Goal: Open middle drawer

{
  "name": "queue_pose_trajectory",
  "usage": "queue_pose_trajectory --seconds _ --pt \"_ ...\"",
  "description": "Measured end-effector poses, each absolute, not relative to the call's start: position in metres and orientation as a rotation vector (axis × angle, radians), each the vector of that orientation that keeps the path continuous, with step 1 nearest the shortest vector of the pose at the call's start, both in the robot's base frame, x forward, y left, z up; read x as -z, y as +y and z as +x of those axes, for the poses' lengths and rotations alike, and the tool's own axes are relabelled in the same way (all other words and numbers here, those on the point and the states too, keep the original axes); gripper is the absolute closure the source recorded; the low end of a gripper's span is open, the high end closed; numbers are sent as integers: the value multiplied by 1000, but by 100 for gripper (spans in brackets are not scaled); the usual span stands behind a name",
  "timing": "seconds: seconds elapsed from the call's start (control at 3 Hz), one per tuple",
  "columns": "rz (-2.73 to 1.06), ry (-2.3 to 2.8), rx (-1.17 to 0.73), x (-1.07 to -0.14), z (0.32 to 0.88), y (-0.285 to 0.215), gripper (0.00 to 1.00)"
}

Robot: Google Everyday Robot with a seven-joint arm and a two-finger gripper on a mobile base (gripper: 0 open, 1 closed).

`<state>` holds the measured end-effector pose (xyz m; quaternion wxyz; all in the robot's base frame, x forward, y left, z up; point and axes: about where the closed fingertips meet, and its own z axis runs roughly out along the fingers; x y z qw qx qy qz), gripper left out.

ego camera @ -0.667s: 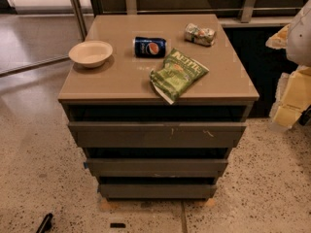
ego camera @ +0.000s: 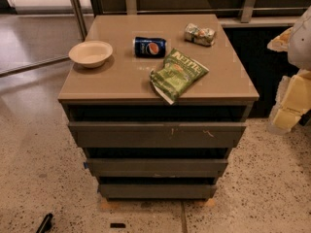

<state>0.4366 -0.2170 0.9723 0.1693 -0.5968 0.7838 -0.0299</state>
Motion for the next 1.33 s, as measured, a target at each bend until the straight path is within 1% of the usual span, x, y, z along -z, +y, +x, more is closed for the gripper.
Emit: queue_pose_trajectory --seconds 0.33,1.0,1.33 --pt "-1554 2267 24 -947 423 -216 0" --pt "-1262 2418 -111 -821 415 -215 0" --pt "-1214 2456 -169 -773 416 -208 0"
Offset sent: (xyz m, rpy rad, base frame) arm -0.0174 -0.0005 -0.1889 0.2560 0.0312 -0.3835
